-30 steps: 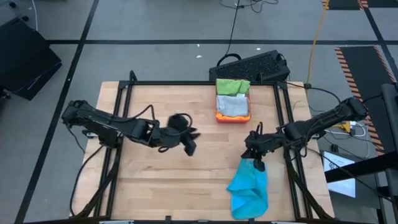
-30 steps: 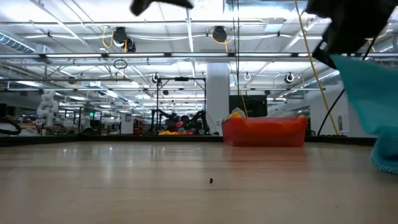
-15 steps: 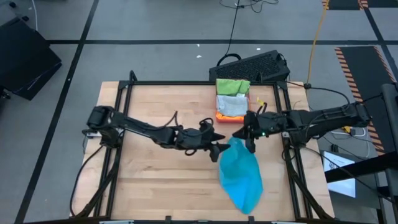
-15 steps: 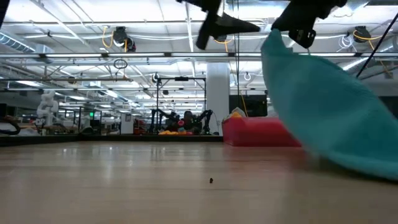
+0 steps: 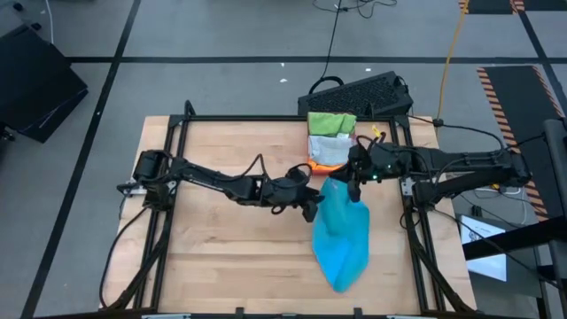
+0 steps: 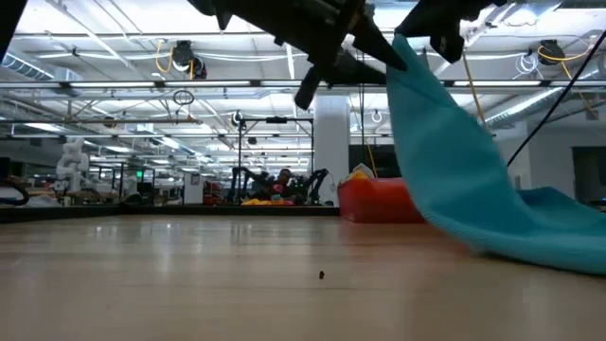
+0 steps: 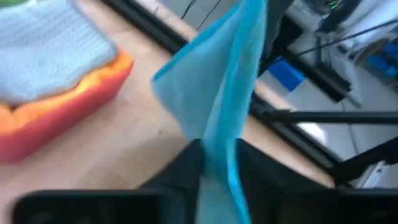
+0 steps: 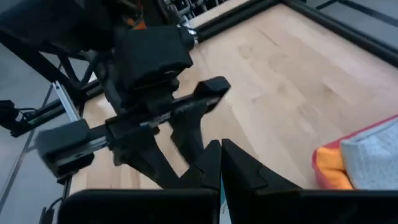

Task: Fold microfiber towels
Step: Fold the blue microfiber cloth

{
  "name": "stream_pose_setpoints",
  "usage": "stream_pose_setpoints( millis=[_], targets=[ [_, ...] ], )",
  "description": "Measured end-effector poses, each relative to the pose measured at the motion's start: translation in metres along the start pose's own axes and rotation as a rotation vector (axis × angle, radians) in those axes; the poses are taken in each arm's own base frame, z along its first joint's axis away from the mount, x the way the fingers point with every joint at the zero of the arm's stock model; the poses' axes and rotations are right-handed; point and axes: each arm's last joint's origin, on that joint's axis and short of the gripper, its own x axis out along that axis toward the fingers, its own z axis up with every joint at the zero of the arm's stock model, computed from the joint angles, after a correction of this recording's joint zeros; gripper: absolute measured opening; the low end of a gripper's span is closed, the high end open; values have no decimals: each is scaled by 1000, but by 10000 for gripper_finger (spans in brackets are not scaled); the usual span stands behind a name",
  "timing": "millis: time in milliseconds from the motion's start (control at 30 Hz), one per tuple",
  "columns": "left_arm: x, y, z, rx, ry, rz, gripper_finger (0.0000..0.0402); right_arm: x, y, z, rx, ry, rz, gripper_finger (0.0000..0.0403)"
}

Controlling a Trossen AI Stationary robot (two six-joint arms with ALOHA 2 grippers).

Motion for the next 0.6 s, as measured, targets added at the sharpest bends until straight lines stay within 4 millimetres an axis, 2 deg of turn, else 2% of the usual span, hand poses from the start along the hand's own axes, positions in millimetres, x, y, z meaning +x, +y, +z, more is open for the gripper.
stream_pose_setpoints(
  millis=[100, 133, 333, 467, 600],
  targets=[
    [2, 5, 9, 0, -28, -23, 25, -2, 0, 3, -6, -13, 2, 0],
    [3, 8, 12, -3, -34, -21, 13, -2, 0, 4, -10, -15, 2, 0],
    [2, 19, 25, 1, -38, -27, 7, -8, -2, 0, -15, 25, -15, 0],
    [-1, 19, 29, 14, -16, -65, 7, -14, -1, -2, -68, 47, 45, 3],
    [-1, 18, 26, 48, 17, -79, 4, -17, -2, -10, -144, 128, 38, 41]
  ],
)
